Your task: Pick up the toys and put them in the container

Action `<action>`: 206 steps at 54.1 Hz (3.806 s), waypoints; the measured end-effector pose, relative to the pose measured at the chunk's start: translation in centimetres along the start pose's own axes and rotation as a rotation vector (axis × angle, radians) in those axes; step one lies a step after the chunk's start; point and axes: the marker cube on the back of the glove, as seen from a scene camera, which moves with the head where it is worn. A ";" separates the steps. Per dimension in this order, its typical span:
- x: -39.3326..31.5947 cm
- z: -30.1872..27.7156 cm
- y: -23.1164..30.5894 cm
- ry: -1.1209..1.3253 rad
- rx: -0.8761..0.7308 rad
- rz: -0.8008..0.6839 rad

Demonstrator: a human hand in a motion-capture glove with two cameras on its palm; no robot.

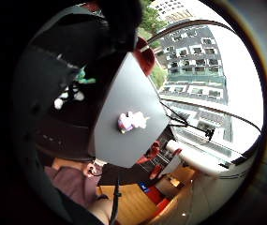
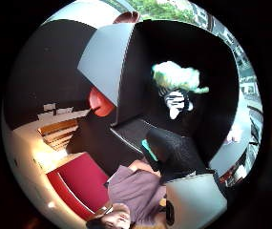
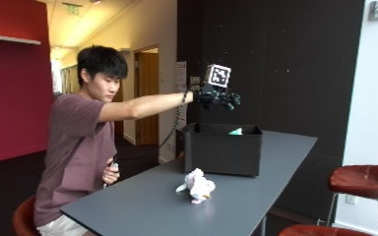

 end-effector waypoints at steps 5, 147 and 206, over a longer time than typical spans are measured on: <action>1.9 -0.7 0.7 0.034 0.032 0.039; 13.4 -2.7 12.6 -0.007 0.226 0.014; -4.8 -0.5 0.5 0.033 -0.005 0.074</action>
